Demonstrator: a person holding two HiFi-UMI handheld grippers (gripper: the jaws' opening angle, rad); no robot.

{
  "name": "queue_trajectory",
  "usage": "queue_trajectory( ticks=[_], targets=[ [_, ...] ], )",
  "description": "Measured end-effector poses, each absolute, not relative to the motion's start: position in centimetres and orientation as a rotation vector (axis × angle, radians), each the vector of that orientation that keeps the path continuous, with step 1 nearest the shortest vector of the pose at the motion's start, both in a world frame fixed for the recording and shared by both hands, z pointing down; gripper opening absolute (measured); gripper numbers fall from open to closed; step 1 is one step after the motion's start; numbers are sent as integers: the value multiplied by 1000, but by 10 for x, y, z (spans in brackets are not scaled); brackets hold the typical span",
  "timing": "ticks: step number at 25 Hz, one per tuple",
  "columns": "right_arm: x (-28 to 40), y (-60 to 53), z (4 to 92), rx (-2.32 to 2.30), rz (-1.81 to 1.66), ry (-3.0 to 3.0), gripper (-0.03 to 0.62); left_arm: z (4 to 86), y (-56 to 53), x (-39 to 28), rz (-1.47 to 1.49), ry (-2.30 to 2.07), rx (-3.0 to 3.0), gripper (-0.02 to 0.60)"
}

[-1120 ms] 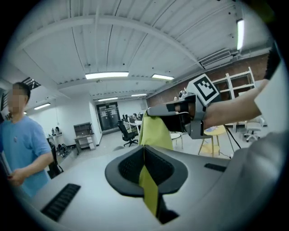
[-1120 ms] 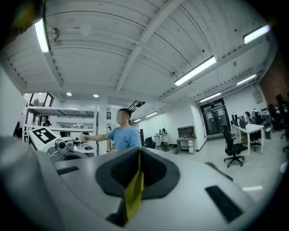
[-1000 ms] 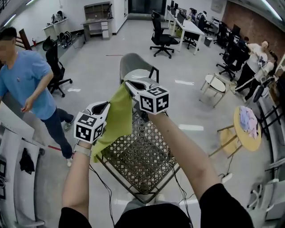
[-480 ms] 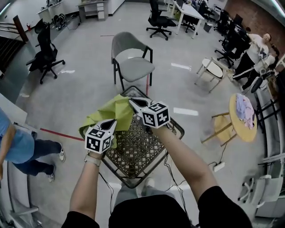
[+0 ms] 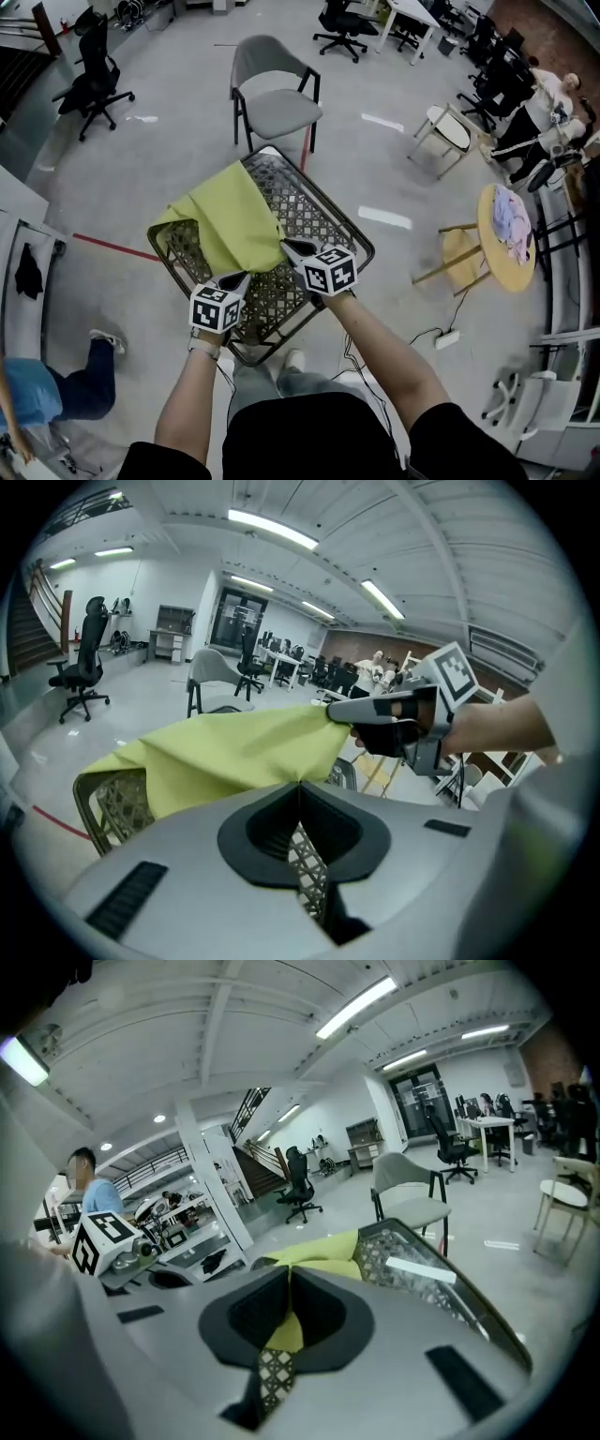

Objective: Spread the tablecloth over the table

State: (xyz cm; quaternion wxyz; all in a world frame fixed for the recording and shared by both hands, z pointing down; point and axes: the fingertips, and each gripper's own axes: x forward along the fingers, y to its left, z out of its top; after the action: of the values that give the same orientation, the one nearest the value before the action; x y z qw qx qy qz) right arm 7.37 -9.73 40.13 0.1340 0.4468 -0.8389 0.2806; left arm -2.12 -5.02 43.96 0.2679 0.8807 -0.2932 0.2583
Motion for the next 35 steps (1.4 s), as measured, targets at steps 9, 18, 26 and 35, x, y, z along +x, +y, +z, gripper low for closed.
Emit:
queue_trajectory(
  ticks=[9, 18, 26, 35],
  targets=[
    [100, -13, 468, 1304, 970, -2314, 17, 496, 28, 0, 744, -755, 2271, 15],
    [121, 61, 517, 1348, 1119, -2202, 18, 539, 99, 18, 768, -686, 2202, 15],
    [129, 109, 552, 1326, 1164, -2125, 18, 573, 148, 25, 799, -656, 2150, 15],
    [135, 144, 576, 1305, 1222, -2039, 27, 595, 179, 27, 780, -595, 2079, 17]
  ],
)
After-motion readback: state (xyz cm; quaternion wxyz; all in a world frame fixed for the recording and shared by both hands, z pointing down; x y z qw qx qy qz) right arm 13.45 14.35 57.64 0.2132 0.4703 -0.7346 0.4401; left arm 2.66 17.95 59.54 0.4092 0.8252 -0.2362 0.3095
